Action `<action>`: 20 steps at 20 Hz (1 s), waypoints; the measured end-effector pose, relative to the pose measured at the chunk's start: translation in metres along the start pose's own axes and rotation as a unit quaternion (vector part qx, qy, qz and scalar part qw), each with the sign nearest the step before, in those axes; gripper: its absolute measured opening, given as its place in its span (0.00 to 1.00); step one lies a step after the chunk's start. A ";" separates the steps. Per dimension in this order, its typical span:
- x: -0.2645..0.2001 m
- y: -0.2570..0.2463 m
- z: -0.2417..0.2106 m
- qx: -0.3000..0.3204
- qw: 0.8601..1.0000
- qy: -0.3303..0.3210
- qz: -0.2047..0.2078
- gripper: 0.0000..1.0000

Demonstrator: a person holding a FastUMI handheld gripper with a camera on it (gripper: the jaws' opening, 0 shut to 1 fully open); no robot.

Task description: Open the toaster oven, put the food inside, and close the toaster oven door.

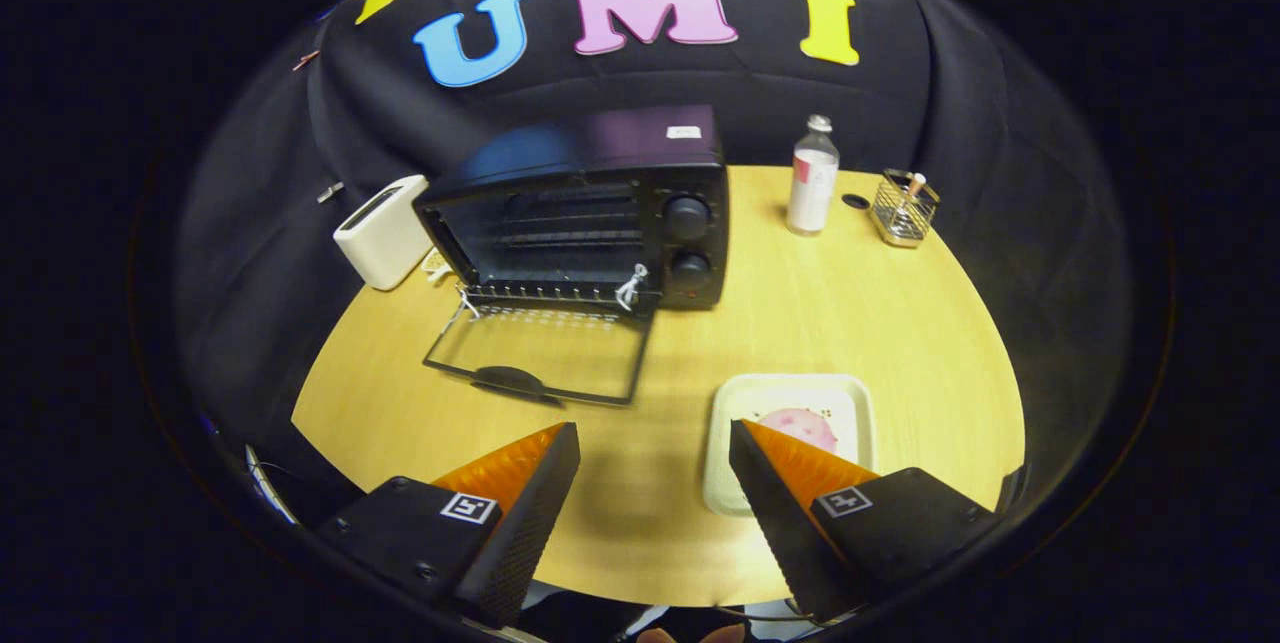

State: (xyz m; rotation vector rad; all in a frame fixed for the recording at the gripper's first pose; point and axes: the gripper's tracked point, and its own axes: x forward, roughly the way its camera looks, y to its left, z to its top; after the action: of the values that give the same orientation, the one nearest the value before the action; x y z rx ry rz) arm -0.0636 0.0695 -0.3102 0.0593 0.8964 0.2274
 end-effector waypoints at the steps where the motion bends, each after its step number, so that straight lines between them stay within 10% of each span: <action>1: 0.001 -0.019 -0.003 0.003 1.000 0.015 -0.003 1.00; 12: 0.059 -0.153 -0.047 0.031 0.983 0.183 -0.015 0.98; 20: 0.092 -0.164 -0.069 0.050 0.963 0.264 -0.018 0.65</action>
State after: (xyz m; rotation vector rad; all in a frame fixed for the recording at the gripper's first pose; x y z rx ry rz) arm -0.0338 -0.0733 -0.4486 0.0773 1.4411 0.1642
